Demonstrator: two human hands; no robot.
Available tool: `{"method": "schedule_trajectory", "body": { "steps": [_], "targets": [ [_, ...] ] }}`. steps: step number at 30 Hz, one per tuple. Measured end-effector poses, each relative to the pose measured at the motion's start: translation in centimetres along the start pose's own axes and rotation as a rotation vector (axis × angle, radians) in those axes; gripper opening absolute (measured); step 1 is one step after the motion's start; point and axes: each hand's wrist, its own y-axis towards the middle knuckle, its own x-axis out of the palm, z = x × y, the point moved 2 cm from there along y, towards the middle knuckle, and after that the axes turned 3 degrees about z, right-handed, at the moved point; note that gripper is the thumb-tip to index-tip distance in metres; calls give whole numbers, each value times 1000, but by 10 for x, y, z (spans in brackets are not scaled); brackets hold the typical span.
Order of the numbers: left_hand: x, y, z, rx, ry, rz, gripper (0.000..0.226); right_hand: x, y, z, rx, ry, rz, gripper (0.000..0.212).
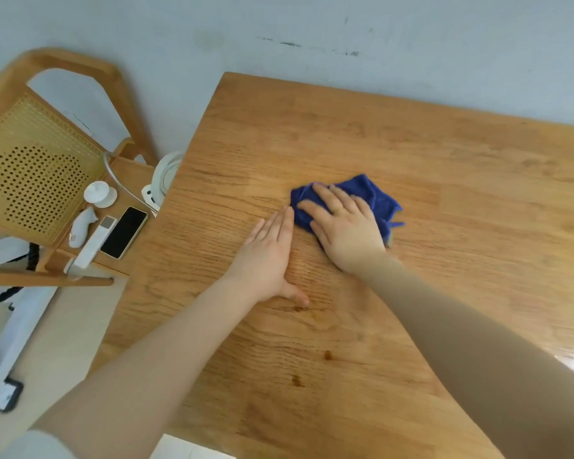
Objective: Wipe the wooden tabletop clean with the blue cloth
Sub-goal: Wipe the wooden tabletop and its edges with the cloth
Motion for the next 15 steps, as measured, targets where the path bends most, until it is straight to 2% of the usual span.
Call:
{"method": "schedule_trajectory", "body": {
  "steps": [3,6,8,10,12,15],
  "targets": [
    [-4,-9,-9,27,-193,-48,144,6,33,-7,193,-7,-25,40],
    [-19,-17,-39,43,-305,-18,141,6,32,-15,249,23,2,40],
    [-26,-22,-66,42,-216,-9,140,9,9,-28,199,48,2,45],
    [-27,-27,-91,60,-13,-42,137,15,-16,-52,117,63,-26,54],
    [-28,-27,-113,79,169,-57,131,18,-27,-67,53,33,-59,52],
    [-31,-24,-132,87,226,-91,124,15,-11,-61,14,-6,-47,48]
  ]
}}
